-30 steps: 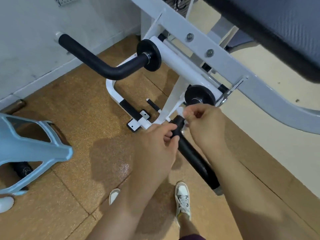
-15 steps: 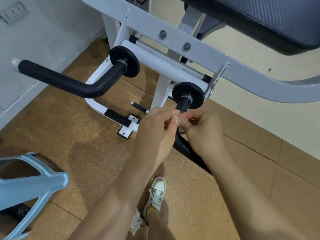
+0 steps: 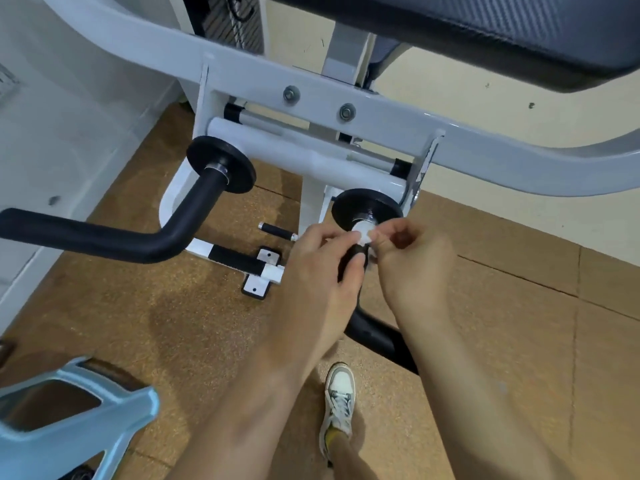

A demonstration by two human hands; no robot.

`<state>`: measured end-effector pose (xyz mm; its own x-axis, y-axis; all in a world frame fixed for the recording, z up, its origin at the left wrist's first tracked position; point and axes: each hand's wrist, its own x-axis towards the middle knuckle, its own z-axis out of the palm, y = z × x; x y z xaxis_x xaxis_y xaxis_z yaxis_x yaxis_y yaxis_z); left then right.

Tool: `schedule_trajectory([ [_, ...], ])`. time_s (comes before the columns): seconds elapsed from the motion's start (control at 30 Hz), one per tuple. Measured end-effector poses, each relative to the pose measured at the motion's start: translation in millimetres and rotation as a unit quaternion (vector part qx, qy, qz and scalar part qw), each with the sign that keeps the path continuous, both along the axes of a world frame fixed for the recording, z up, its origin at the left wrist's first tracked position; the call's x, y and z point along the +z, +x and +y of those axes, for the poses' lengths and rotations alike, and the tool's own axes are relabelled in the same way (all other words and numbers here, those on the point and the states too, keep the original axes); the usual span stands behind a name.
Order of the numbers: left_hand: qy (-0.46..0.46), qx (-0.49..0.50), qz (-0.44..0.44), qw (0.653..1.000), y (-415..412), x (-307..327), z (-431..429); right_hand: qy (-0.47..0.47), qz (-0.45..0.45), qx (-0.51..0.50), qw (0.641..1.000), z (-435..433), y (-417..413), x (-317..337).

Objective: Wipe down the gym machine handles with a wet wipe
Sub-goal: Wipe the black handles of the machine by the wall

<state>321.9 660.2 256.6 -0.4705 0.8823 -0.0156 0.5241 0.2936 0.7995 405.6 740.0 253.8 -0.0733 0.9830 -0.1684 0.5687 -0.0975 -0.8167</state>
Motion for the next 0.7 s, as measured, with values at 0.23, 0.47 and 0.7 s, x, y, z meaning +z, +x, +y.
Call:
schedule_trajectory([
  [0.23,0.028,-0.112,0.056,0.992,-24.6,-11.7,16.6,0.020,0.013,-0.113,0.993,-4.4,-20.5,-2.0],
  [0.47,-0.068,-0.063,-0.003,0.996,-34.8,-10.1,35.6,0.149,-0.161,0.080,0.972,-13.8,-26.6,4.1],
  [0.7,0.027,-0.034,0.069,0.997,-29.5,-5.6,41.3,0.092,-0.076,-0.044,0.992,-10.1,-14.5,-0.4],
])
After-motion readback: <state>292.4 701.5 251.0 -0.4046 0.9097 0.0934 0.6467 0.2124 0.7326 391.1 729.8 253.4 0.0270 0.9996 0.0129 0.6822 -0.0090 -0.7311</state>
